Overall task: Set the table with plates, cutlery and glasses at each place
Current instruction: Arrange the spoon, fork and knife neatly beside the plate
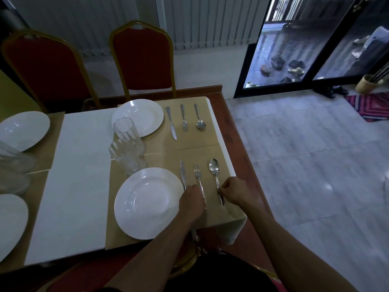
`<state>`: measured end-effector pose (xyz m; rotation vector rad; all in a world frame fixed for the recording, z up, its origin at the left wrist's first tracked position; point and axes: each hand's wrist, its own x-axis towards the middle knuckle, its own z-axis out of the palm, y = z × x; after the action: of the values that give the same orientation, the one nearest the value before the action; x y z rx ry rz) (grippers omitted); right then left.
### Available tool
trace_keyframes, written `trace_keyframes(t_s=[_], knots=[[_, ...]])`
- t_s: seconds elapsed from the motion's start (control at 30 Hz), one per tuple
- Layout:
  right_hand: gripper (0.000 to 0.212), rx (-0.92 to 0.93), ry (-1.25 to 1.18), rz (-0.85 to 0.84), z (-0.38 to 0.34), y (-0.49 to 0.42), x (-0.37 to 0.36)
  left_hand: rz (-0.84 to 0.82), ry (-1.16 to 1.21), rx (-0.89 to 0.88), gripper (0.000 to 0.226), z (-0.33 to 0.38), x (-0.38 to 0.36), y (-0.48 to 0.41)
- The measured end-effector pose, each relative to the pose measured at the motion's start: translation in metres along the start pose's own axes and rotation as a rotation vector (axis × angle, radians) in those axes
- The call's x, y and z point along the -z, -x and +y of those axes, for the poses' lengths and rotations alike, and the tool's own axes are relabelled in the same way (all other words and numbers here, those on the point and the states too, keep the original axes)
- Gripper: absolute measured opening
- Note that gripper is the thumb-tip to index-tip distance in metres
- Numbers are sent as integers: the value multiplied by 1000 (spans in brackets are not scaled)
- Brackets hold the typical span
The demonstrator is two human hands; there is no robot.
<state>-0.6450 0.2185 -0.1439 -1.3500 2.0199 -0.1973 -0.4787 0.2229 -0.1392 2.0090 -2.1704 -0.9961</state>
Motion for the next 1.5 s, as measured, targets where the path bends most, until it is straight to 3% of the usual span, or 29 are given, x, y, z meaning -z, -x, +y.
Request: trace_keyframes(t_s=[0.5,0.73,1.5], knots=[[22,20,55,-29,-2,-18,-1,26,48,73,27,19,-7,-23],[24,28,59,-45,2,-19,-6,30,103,91,17,11,-15,-17],[24,25,50,-85,2,-23,-6,25,72,123,18,12,-12,-22]])
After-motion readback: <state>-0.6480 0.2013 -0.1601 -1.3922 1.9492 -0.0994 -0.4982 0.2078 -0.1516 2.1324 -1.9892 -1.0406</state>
